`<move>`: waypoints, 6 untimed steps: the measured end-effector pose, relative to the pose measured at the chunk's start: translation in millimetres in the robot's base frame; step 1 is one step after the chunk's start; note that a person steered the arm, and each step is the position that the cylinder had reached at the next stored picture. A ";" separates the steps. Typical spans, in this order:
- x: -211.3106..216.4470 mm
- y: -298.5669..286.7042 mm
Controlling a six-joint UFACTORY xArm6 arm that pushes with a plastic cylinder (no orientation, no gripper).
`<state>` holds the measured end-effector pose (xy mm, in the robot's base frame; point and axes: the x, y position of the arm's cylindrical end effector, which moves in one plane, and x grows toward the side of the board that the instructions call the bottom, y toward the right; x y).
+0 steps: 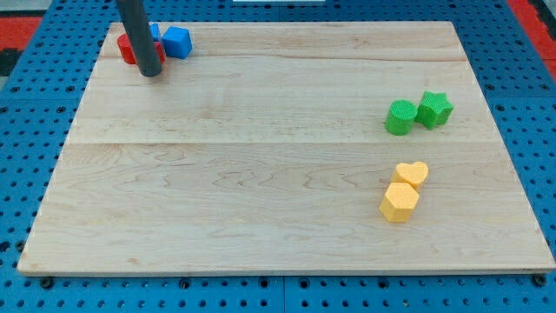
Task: Move the green star a bit down
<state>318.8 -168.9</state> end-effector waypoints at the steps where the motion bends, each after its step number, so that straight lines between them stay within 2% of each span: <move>1: 10.1 86.9; 2: -10.2 199.1; 3: 0.9 322.5; 4: 38.3 394.5; 6: 88.4 389.5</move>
